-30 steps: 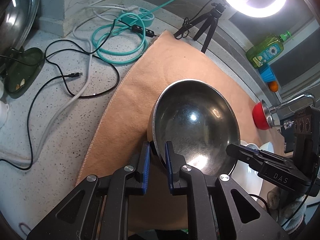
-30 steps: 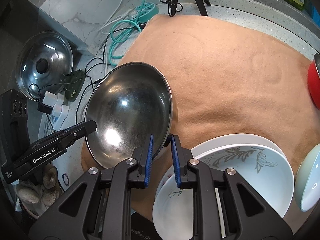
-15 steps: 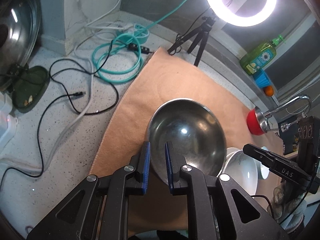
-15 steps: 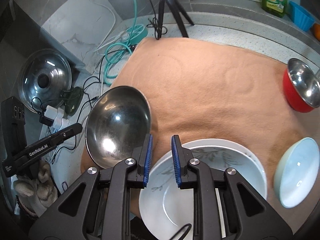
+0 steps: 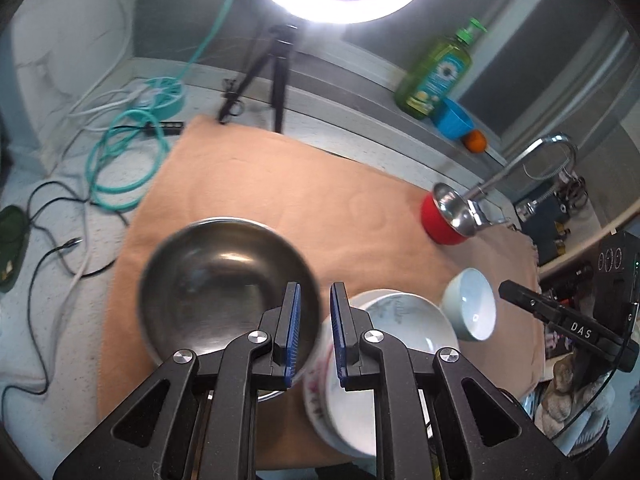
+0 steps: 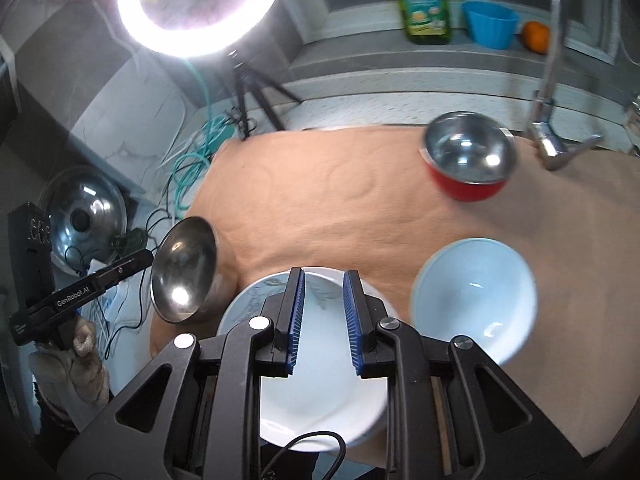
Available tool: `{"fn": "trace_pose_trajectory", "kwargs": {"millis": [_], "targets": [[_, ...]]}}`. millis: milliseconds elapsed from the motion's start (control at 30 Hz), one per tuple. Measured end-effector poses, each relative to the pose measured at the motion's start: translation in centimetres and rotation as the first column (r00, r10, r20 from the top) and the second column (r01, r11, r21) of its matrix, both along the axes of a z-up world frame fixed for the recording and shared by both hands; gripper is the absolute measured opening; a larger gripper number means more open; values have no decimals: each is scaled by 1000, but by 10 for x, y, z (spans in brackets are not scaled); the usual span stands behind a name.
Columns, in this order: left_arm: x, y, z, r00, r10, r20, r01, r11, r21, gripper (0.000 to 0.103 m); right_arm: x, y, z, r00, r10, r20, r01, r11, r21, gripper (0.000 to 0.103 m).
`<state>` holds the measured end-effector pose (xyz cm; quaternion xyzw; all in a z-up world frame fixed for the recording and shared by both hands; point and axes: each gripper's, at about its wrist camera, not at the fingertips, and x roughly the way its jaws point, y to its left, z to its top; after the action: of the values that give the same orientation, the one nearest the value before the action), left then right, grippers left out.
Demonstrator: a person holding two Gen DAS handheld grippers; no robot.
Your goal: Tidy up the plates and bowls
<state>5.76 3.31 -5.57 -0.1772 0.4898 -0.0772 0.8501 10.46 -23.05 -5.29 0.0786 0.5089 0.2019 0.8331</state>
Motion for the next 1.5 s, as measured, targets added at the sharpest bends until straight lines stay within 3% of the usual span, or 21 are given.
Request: {"fn": "trace_pose_trajectory", "kwargs": {"millis": [300,500,700,1133,1500], "targets": [[33,-73,-4,991,-133,-18,133,991,-13,13,-1,-92,2,984,-175,9,175,984,8,21],[58,-120,-11,982,-184,-32,183,983,-18,13,8,-135,-10,977,-215,-12,215,977,-1,27],[84,-149,-20,981,-190,-48,188,982,-33,13,30,-166,-28,974,-219,-58,222,973,60,27],[163,-174,-47,985,-134,-105,130,990,-45,13,95,-179,-59,976,-173,-131,190,972,139,27],[190,-182,-67,980,-128,-154,124,992,-36,14,137,-167,-78,969,-155,-190,195,958,211,27]]}}
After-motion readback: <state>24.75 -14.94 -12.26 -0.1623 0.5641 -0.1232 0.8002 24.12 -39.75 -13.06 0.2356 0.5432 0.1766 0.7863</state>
